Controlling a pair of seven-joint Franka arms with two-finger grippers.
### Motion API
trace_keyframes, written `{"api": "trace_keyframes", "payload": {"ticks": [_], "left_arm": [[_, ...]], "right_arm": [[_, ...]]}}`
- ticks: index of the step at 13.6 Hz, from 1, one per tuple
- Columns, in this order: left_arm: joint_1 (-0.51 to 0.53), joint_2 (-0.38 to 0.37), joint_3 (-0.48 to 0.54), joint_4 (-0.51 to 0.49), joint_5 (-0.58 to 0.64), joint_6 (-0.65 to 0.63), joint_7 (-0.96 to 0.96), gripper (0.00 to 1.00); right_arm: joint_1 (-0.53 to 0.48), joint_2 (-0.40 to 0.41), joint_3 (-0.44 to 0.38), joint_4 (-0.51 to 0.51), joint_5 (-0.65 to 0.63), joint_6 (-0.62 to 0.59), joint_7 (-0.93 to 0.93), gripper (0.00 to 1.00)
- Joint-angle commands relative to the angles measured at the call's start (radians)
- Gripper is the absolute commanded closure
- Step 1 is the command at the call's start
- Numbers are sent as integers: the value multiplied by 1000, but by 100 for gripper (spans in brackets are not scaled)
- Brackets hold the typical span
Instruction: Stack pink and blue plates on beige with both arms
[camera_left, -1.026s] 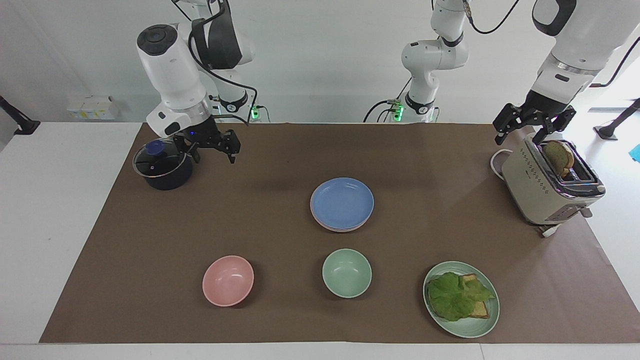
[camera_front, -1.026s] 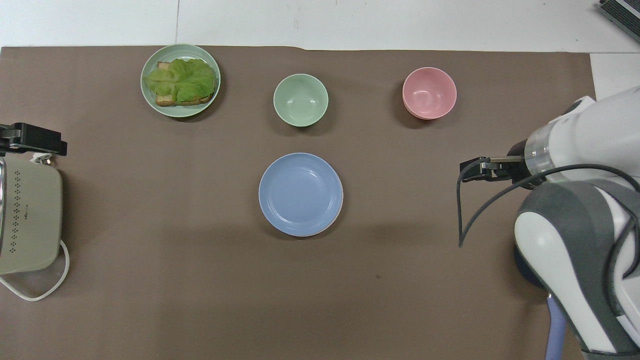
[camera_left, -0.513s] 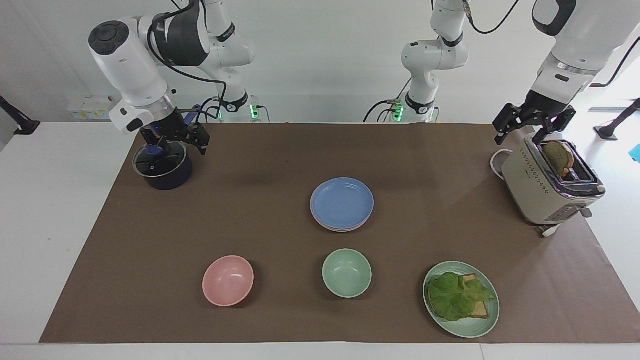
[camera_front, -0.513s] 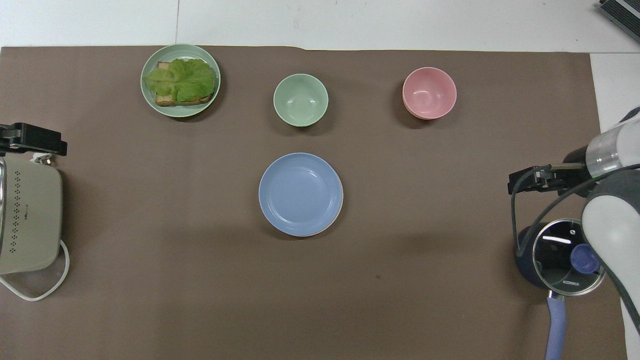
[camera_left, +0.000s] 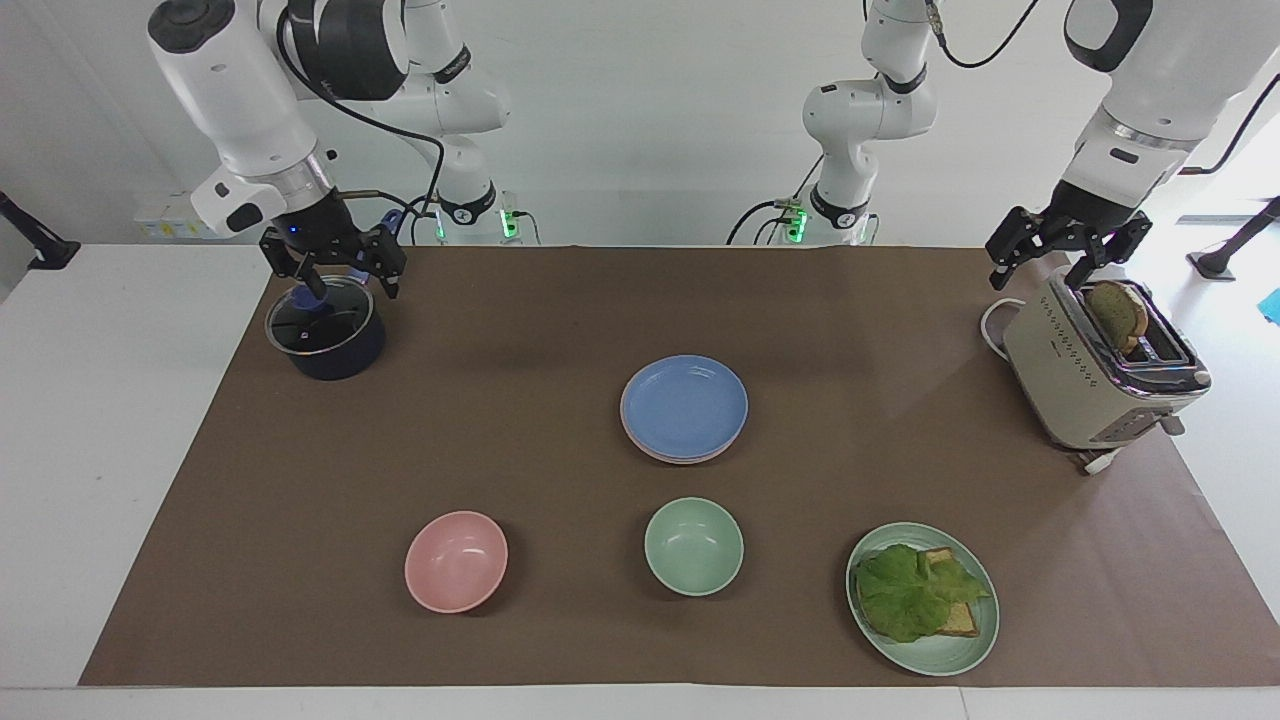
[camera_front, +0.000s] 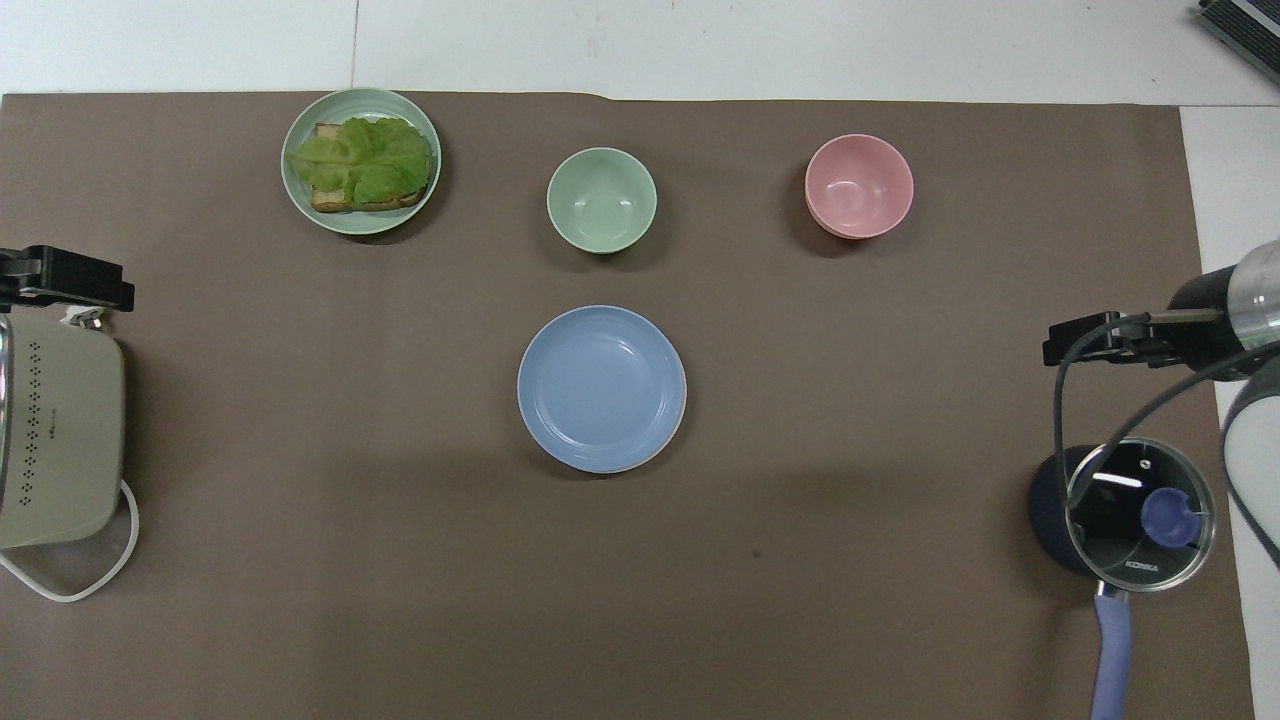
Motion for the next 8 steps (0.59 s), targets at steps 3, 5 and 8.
{"api": "trace_keyframes", "payload": {"ticks": [3,5,8], "left_arm": [[4,-6,-2,-5,12,-10,4,0],[4,-6,-2,-5,12,-10,5,0],[4,-6,-2,-5,12,-10,5,0]], "right_arm": [[1,2,7,141,-68,-110,-18,0],[1,7,10,206,-82,-177,-21,0],[23,-5,14,174,-78,-180,-21,0]]}}
